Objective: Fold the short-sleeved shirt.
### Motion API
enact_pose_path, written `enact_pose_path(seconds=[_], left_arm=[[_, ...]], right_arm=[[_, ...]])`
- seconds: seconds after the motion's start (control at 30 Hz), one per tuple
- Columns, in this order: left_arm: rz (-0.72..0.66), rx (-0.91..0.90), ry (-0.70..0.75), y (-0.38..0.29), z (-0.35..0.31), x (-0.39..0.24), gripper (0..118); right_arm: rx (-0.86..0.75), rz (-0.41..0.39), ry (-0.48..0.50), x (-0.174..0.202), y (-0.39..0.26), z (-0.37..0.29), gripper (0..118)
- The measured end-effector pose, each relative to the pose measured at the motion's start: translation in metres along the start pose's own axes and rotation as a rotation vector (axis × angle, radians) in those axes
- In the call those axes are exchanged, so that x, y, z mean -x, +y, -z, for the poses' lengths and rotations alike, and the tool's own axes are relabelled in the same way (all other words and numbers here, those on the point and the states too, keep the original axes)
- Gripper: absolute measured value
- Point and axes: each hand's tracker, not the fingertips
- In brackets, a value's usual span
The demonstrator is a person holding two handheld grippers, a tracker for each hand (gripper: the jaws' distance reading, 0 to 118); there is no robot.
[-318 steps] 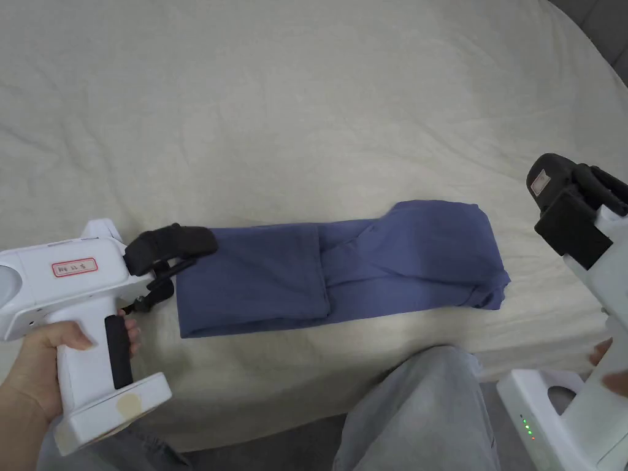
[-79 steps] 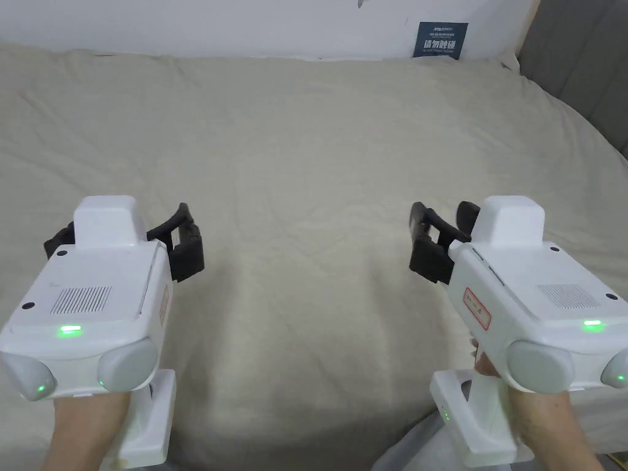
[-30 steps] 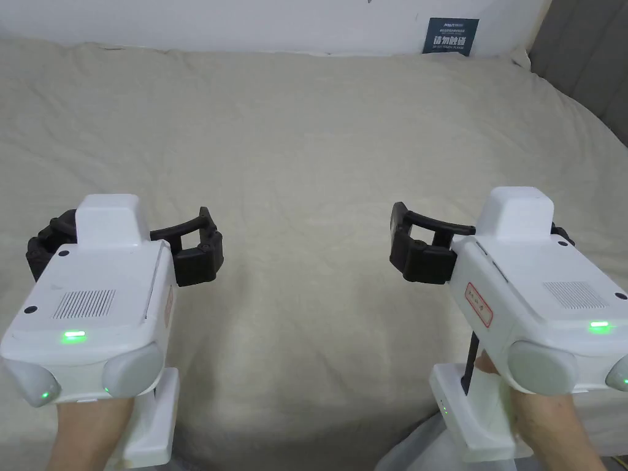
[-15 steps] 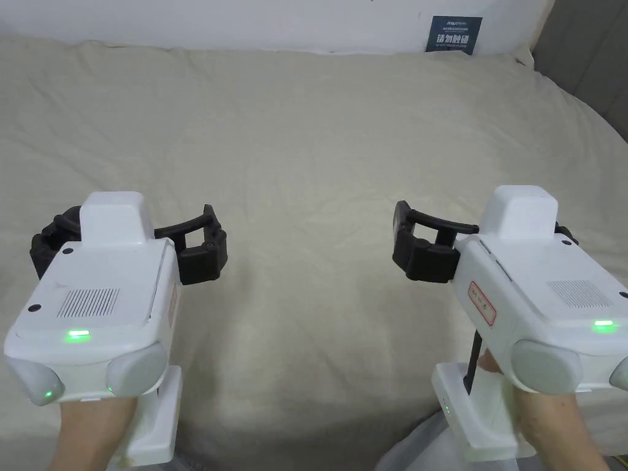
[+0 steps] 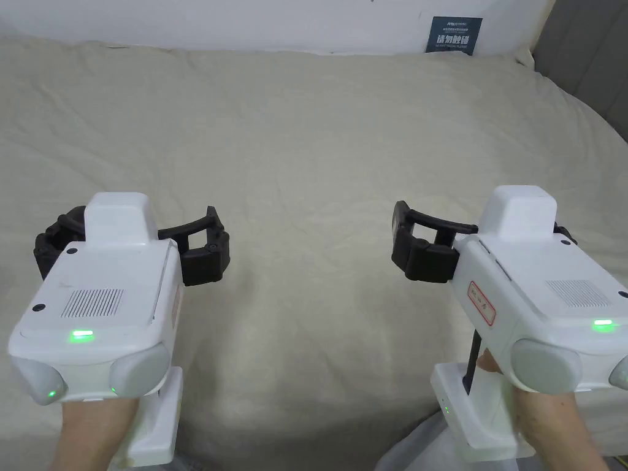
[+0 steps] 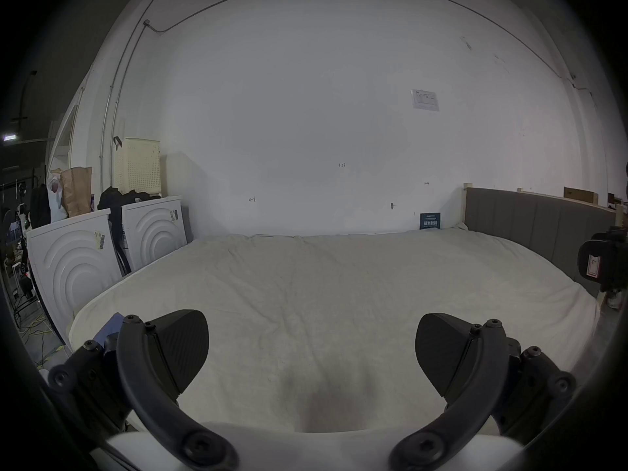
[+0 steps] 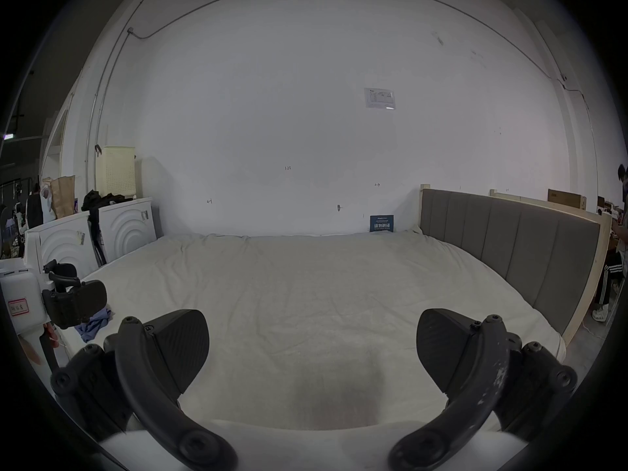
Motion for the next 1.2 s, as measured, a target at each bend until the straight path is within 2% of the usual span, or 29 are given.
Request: enact_pose_path(seconds=[0.17,0.23,0.3,0.37,0.5,0.57,0.67,0.73,0.87,0.97,1.2], left_arm=[[0.004,0.004,0.000,0.000,0.000,-0.001,118],[0.002,0.008,0.000,0.000,-0.001,-0.001,118],[0.002,0.016,0.001,0.000,-0.003,-0.003,118],[-0.006,0.029,-0.001,-0.001,-0.006,-0.006,118],[0.007,0.061,-0.020,-0.010,-0.007,-0.012,118],[0.021,0.077,-0.026,-0.016,-0.007,-0.015,118],[0.023,0.097,-0.038,-0.020,-0.008,-0.017,118],[0.024,0.105,-0.044,-0.021,-0.008,-0.017,118],[0.028,0.114,-0.046,-0.024,-0.008,-0.018,118],[0.031,0.117,-0.048,-0.027,-0.007,-0.018,118],[0.016,0.153,-0.050,-0.034,0.000,-0.017,118]], right_arm=[[0.034,0.028,-0.045,0.001,0.004,0.001,118],[0.191,0.080,-0.096,0.000,0.014,0.007,118],[0.372,0.132,-0.085,-0.004,0.025,0.018,118],[0.440,0.171,-0.063,-0.006,0.029,0.020,118],[0.544,0.114,-0.080,0.004,0.031,0.012,118],[0.543,0.129,-0.043,0.007,0.029,0.004,118],[0.526,0.197,0.035,0.007,0.028,-0.006,118],[0.524,0.213,0.048,0.005,0.028,-0.009,118],[0.550,0.214,0.036,0.003,0.029,-0.006,118],[0.574,0.153,-0.031,0.005,0.028,-0.002,118],[0.528,0.195,-0.015,0.006,0.016,-0.005,118]])
